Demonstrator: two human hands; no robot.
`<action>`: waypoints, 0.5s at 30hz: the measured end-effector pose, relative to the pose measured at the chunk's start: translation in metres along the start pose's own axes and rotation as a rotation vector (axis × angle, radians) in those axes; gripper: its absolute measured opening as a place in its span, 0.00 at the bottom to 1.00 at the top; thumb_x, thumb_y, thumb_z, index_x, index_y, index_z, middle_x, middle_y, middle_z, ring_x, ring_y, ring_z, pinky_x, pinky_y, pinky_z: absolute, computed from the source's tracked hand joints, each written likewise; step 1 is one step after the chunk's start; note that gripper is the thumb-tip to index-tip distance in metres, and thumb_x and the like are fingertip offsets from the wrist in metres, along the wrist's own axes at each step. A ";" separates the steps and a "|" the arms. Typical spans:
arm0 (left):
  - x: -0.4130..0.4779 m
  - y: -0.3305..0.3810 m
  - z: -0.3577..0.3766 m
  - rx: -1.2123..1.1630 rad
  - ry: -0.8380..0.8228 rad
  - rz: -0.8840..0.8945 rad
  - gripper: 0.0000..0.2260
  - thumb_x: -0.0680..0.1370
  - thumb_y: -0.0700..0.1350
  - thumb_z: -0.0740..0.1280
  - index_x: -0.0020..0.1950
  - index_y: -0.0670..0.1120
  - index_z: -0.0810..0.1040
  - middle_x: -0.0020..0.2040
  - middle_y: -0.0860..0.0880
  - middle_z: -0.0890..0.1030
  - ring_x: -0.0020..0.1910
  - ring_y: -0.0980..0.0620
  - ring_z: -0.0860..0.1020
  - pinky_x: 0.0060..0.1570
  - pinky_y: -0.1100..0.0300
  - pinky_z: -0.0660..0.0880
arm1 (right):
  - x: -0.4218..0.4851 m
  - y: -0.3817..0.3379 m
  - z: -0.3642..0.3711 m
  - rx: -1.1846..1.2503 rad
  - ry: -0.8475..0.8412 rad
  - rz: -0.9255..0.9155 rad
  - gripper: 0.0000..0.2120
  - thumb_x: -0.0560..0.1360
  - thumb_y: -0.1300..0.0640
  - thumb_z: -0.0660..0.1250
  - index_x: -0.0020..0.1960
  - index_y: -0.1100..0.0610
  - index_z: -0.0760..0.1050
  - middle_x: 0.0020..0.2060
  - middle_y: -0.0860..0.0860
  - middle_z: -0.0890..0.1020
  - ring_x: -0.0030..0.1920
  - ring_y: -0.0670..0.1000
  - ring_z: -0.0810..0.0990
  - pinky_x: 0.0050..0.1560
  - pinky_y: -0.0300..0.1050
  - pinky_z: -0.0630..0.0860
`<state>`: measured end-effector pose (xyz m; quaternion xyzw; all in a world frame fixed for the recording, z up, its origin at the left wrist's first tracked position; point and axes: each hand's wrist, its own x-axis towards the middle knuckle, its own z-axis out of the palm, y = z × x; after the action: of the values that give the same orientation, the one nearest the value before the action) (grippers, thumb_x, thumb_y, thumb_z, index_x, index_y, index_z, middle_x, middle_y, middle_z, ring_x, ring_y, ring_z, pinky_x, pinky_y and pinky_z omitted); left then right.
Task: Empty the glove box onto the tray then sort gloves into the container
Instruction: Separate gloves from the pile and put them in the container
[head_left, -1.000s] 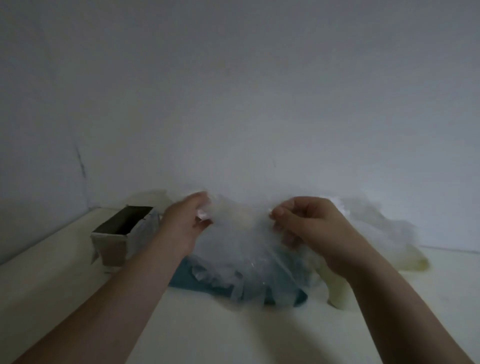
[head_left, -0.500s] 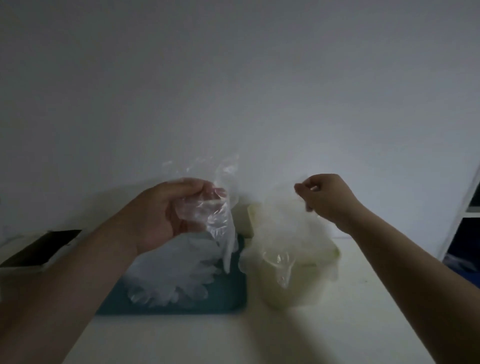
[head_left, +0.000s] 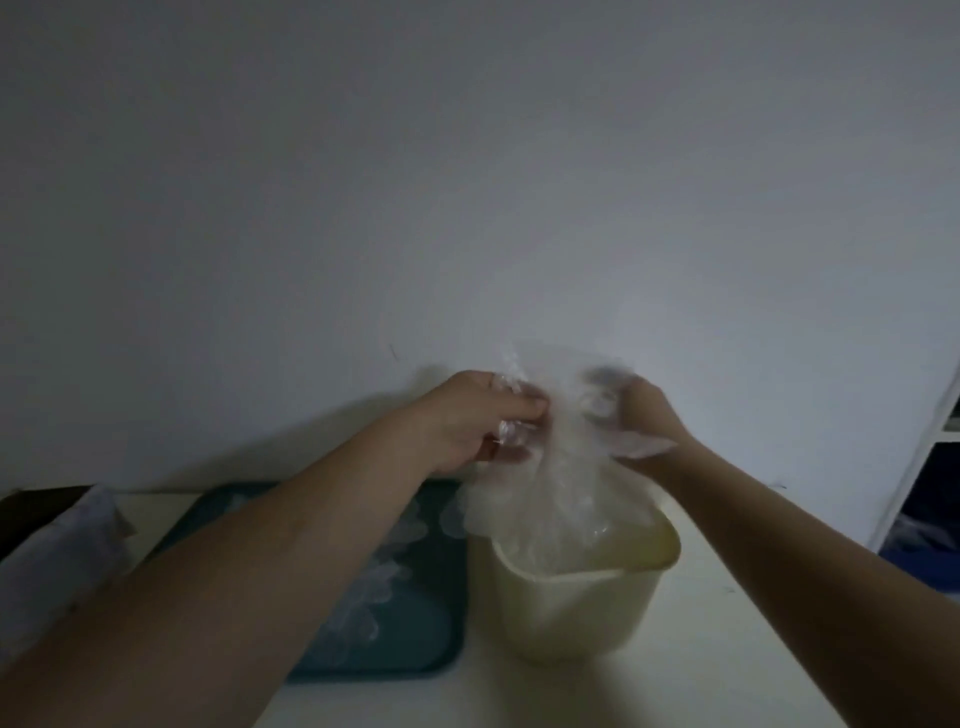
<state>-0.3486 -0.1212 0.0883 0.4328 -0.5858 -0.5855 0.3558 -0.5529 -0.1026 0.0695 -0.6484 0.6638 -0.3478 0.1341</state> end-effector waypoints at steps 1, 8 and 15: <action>0.009 -0.007 0.004 0.071 0.070 -0.020 0.04 0.76 0.38 0.76 0.50 0.40 0.84 0.42 0.43 0.85 0.33 0.51 0.83 0.33 0.60 0.79 | 0.006 0.005 -0.010 -0.049 0.098 -0.002 0.22 0.80 0.62 0.68 0.73 0.60 0.72 0.61 0.55 0.79 0.52 0.50 0.81 0.50 0.31 0.74; 0.035 -0.019 0.025 0.448 0.243 -0.018 0.03 0.76 0.35 0.71 0.49 0.38 0.82 0.49 0.40 0.85 0.47 0.42 0.85 0.49 0.49 0.85 | -0.023 -0.021 -0.046 -0.003 0.150 -0.150 0.16 0.82 0.59 0.63 0.68 0.51 0.78 0.64 0.49 0.79 0.62 0.51 0.80 0.60 0.43 0.73; 0.018 -0.019 0.013 0.397 0.277 0.019 0.16 0.76 0.41 0.75 0.64 0.43 0.79 0.55 0.43 0.83 0.50 0.47 0.82 0.48 0.56 0.80 | -0.041 -0.065 0.001 -0.172 -0.527 0.010 0.20 0.85 0.54 0.55 0.76 0.56 0.68 0.71 0.56 0.74 0.68 0.56 0.75 0.66 0.49 0.73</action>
<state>-0.3655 -0.1316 0.0673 0.5649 -0.6391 -0.3906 0.3464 -0.4971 -0.0581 0.0987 -0.7222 0.6363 -0.1088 0.2485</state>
